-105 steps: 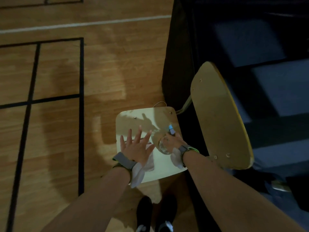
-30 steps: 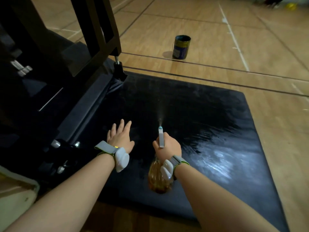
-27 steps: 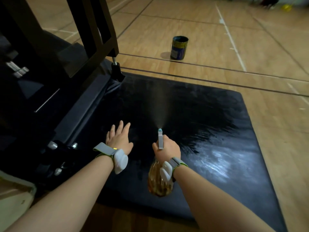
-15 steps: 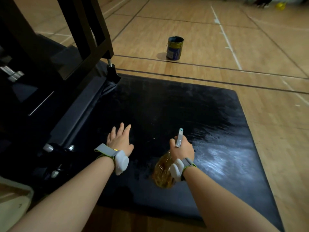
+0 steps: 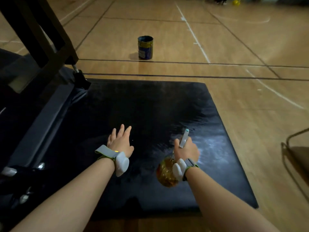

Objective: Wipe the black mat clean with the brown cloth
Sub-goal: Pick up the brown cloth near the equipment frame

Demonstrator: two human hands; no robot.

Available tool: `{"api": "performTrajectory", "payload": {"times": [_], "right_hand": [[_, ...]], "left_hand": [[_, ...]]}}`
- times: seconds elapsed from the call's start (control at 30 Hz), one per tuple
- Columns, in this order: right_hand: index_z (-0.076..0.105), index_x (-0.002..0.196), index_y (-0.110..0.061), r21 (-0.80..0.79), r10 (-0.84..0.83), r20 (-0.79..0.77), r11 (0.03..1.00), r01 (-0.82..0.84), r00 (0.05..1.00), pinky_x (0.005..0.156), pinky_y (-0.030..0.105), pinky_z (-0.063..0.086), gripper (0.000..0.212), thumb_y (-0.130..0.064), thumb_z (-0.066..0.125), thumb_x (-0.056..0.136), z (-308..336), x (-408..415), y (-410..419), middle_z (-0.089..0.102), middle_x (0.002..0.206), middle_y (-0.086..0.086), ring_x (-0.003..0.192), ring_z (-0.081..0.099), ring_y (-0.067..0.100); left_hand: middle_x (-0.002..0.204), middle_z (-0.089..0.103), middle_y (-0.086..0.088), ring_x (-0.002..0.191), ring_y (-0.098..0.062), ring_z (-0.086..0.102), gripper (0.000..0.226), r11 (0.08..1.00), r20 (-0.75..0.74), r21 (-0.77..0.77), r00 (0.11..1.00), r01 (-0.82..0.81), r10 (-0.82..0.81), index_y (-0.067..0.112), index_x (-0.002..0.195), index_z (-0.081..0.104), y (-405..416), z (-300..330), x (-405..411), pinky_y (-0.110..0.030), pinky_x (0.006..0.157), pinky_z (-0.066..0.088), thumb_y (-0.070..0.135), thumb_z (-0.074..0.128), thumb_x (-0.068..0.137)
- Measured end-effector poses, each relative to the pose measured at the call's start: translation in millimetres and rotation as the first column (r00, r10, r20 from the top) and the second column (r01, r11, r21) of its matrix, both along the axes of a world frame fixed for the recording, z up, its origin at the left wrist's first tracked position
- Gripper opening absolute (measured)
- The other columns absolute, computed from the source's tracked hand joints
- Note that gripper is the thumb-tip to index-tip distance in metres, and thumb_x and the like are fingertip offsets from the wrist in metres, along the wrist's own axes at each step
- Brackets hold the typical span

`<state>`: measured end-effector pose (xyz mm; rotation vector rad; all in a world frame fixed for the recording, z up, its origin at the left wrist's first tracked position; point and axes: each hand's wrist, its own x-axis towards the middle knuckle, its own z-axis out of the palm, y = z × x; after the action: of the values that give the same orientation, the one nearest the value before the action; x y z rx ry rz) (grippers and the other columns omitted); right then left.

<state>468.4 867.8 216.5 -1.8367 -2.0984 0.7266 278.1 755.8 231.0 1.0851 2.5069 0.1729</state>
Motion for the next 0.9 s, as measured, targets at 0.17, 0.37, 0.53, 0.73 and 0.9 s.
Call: {"api": "performTrajectory", "payload": {"times": [0.17, 0.37, 0.53, 0.73, 0.9], "right_hand": [[0.051, 0.086, -0.01, -0.028, -0.166, 0.041, 0.985, 0.167, 0.985, 0.065, 0.035, 0.035, 0.03, -0.037, 0.042, 0.091, 1.2, 41.0, 3.3, 0.048, 0.074, 0.004, 0.075, 0.052, 0.03], [0.044, 0.074, -0.012, 0.027, -0.156, 0.098, 0.988, 0.154, 0.983, 0.064, 0.035, 0.036, 0.029, -0.035, 0.041, 0.092, 12.5, 59.4, 2.3, 0.043, 0.068, 0.002, 0.067, 0.046, 0.027], [0.048, 0.099, -0.018, 0.061, -0.101, -0.022, 0.993, 0.102, 0.995, 0.084, 0.042, 0.043, 0.022, -0.038, 0.042, 0.091, 18.2, 44.6, -11.6, 0.055, 0.076, 0.0, 0.082, 0.058, 0.029], [0.019, 0.147, -0.033, -0.037, 0.144, -0.067, 0.989, -0.146, 0.987, 0.102, 0.051, 0.038, 0.059, -0.059, 0.031, 0.096, 50.8, -4.0, -33.7, 0.047, 0.071, -0.011, 0.093, 0.063, 0.027], [0.025, 0.145, -0.028, -0.052, 0.395, -0.149, 0.912, -0.406, 0.907, 0.096, 0.051, 0.042, 0.058, -0.055, 0.038, 0.096, 61.0, -67.9, -60.0, 0.049, 0.077, -0.013, 0.092, 0.063, 0.028]], "left_hand": [[0.158, -0.008, 0.003, 0.145, -0.028, -0.007, 0.082, 0.997, -0.003, -0.001, 0.997, 0.079, -0.079, 0.031, 0.15, 0.002, 21.1, 5.0, 27.4, -0.042, 0.117, 0.003, 0.021, 0.055, 0.089], [0.158, -0.008, 0.002, 0.145, -0.03, -0.005, 0.081, 0.982, -0.009, 0.002, 0.982, 0.187, -0.187, 0.03, 0.15, 0.002, 37.9, 13.7, 50.2, -0.043, 0.116, 0.006, 0.025, 0.055, 0.09], [0.158, -0.008, 0.004, 0.145, -0.029, -0.006, 0.078, 0.967, 0.035, 0.003, 0.966, 0.255, -0.255, 0.031, 0.149, 0.014, 35.7, 25.5, 53.7, -0.044, 0.116, 0.005, 0.034, 0.061, 0.086], [0.158, -0.002, 0.008, 0.145, -0.025, -0.008, 0.072, 0.933, 0.108, 0.097, 0.928, 0.347, -0.356, 0.039, 0.141, 0.033, 22.1, 46.8, 50.3, -0.045, 0.116, 0.0, 0.036, 0.07, 0.079], [0.155, 0.02, 0.011, 0.145, -0.017, 0.0, 0.052, 0.956, 0.237, 0.285, 0.962, 0.068, -0.139, 0.032, 0.127, 0.053, -12.2, 71.4, 10.9, -0.038, 0.116, 0.004, 0.004, 0.046, 0.085]]}}
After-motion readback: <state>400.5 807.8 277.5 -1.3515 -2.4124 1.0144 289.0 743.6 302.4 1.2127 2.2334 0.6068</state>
